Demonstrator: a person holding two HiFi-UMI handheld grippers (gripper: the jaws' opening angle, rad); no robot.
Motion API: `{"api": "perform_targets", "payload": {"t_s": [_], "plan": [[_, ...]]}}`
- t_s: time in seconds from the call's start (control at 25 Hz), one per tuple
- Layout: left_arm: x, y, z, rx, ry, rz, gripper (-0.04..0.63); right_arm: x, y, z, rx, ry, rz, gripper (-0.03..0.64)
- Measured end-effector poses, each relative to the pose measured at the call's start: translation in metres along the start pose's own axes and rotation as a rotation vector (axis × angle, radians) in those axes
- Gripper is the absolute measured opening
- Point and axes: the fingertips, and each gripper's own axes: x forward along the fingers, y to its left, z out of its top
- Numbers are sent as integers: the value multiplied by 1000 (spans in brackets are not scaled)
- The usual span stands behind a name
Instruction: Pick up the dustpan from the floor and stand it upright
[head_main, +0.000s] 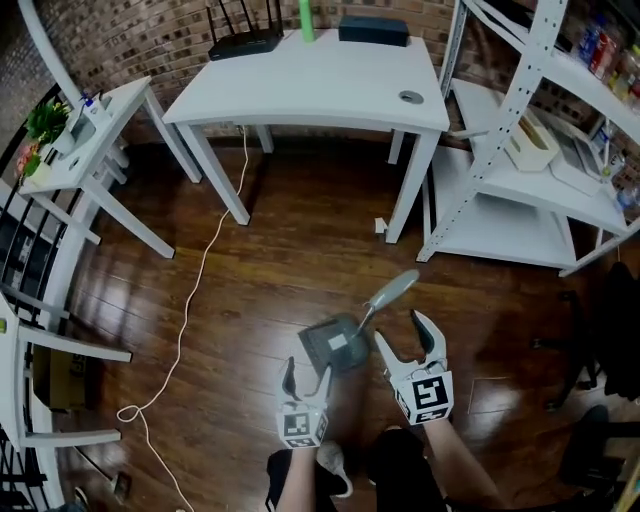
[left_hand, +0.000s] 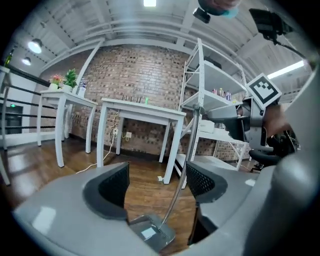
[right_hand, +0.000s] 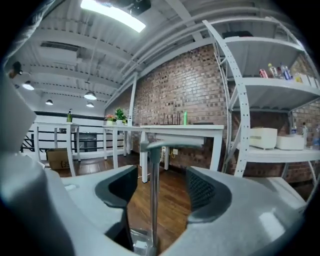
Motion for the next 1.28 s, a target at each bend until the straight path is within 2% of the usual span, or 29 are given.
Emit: {"api": "perform_targets", "payload": {"t_s": [0.16,0.36,0.44,0.48,0.52,0.64,0.8,0.88,1.0,1.16,1.24,1.28], "plan": [[-35,-6,89,60,18,-19,370,-48,6,60,49,62,-41,281],[-118,-60,225,81,9,-74,370,-136,21,178,94,41,-98,302],[-147,-81,278,111,-18,-104,370,-165,28,225,117,12,-119,360],[-160,-91,303,129,-40,-120,370,-179,32,243,129,2,-127,439],[-172,-101,325,144,-65,-131,370,-193,35,258,138,-6,-135,483],[-208,-134,376,184,-130,-146,370,-245,42,293,135,-37,-135,485],[-268,-179,419,208,-220,-151,379,-316,73,316,73,-79,-73,483],[-304,-198,429,232,-222,-113,379,-355,98,329,44,-121,-44,483],[-368,-232,406,250,-133,-35,353,-436,118,316,52,-115,-75,483],[-444,-292,367,205,-102,-95,330,-529,116,271,165,-25,-139,422],[-472,-315,372,193,-114,-117,330,-563,115,295,188,-78,-151,414],[-482,-321,381,212,-142,-116,330,-575,115,318,173,-129,-150,413]]}}
